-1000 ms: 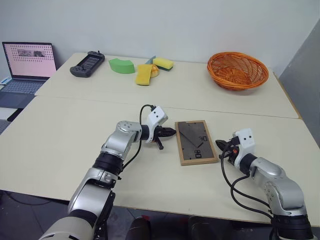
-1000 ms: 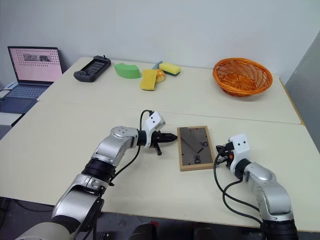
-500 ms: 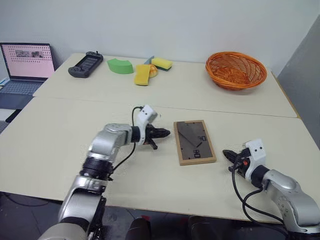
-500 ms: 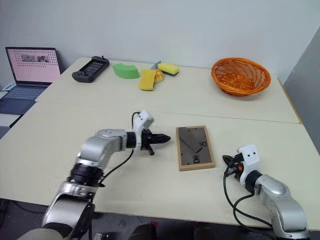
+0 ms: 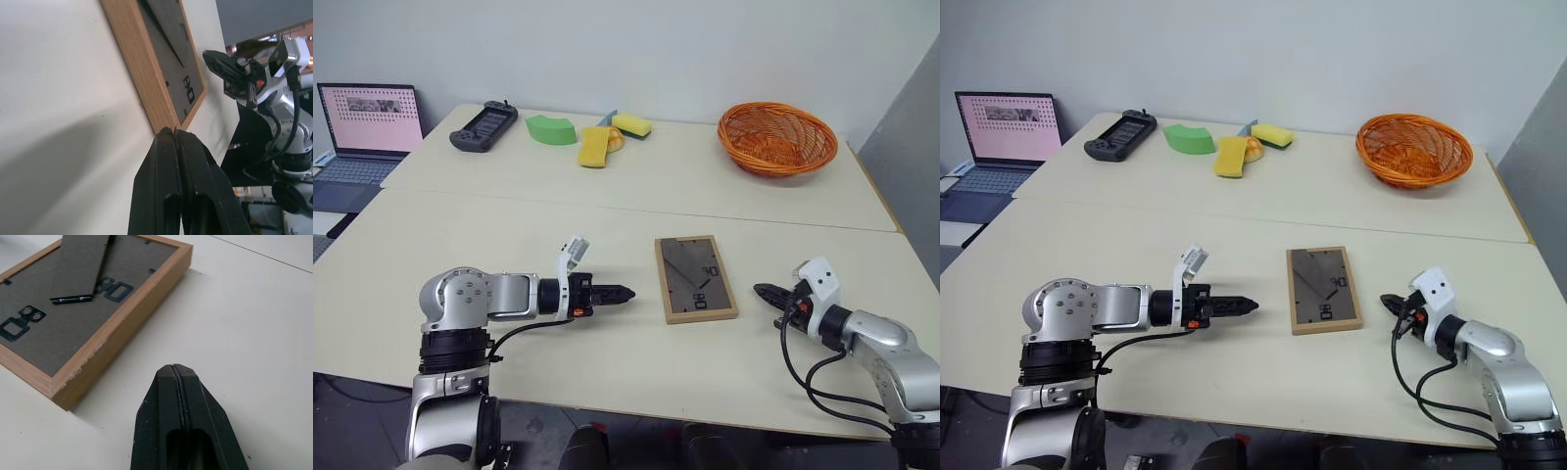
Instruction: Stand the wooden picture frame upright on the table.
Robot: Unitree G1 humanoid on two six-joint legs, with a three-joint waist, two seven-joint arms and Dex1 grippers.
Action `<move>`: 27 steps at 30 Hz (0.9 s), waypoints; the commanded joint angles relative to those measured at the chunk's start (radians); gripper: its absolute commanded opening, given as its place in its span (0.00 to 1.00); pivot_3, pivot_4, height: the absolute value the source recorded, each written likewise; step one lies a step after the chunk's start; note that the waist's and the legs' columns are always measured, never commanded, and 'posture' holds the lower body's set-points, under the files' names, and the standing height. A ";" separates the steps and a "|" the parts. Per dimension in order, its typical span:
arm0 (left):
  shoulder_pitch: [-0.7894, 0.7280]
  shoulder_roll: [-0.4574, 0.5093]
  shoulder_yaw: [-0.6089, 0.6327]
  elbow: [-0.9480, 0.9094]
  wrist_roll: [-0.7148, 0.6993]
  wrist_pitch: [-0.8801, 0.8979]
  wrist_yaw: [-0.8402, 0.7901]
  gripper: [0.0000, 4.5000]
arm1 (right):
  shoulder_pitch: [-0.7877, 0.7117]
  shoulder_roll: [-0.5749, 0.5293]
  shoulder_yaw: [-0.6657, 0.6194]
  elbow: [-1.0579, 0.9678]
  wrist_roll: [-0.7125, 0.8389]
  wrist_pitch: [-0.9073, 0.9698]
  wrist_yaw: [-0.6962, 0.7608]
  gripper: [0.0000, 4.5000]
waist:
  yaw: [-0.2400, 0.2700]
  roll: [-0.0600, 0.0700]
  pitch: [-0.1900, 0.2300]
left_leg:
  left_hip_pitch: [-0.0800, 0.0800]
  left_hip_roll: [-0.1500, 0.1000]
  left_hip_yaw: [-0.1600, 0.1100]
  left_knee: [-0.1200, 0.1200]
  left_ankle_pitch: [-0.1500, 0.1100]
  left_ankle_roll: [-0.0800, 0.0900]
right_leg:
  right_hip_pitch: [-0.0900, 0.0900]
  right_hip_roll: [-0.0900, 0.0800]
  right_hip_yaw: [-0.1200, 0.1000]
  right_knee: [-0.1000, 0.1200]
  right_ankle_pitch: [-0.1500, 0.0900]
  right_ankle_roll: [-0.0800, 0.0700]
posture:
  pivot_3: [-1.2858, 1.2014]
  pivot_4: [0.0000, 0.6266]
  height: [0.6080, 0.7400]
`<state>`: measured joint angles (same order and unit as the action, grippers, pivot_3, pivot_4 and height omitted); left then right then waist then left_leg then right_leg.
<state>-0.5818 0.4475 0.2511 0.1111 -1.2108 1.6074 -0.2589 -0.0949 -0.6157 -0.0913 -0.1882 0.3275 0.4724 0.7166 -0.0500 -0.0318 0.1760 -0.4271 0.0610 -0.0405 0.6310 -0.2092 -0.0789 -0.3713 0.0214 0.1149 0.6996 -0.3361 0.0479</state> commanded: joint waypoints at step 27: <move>0.042 0.027 -0.227 0.056 -0.761 -0.263 0.691 0.68 | -0.048 0.043 0.052 -0.020 -0.050 -0.024 -0.054 0.00 | 0.017 0.001 -0.001 | 0.000 -0.002 0.000 0.002 0.003 -0.005 | 0.001 -0.001 0.000 0.000 0.000 0.000 | 0.52 0.24 1.00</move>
<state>-0.5495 0.4709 0.0421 0.1880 -1.9536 1.3436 0.4267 -0.1270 -0.5711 -0.0336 -0.1925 0.2862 0.4646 0.6696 -0.0329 -0.0309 0.1753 -0.4269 0.0594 -0.0403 0.6327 -0.2065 -0.0835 -0.3701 0.0206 0.1147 0.6992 -0.3361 0.0478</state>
